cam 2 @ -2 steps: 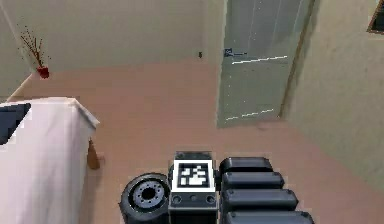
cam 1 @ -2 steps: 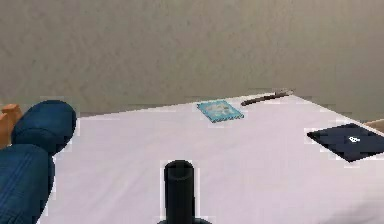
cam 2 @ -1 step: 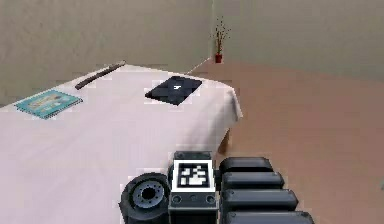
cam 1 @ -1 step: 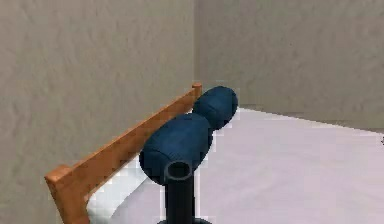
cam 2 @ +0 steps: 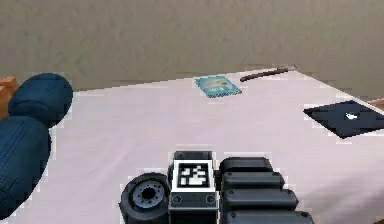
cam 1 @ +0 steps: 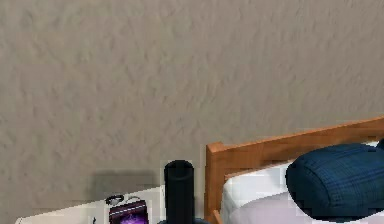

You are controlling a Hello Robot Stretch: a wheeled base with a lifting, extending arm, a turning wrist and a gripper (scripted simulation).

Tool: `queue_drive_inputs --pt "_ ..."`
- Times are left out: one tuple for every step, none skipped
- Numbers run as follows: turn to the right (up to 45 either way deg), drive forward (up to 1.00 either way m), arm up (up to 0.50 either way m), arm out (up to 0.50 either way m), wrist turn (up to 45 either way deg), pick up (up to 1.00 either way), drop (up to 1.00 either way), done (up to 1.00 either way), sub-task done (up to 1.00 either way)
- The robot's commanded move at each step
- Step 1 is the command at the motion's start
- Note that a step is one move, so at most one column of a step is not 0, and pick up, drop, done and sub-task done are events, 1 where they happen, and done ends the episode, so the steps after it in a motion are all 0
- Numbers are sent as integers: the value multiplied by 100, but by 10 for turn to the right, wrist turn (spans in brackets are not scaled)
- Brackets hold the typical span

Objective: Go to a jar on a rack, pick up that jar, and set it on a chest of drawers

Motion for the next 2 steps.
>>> queue_drive_inputs --pt "-450 0 0 0 0 0 0 0 0" --pt "-120 0 0 0 0 0 0 0 0"
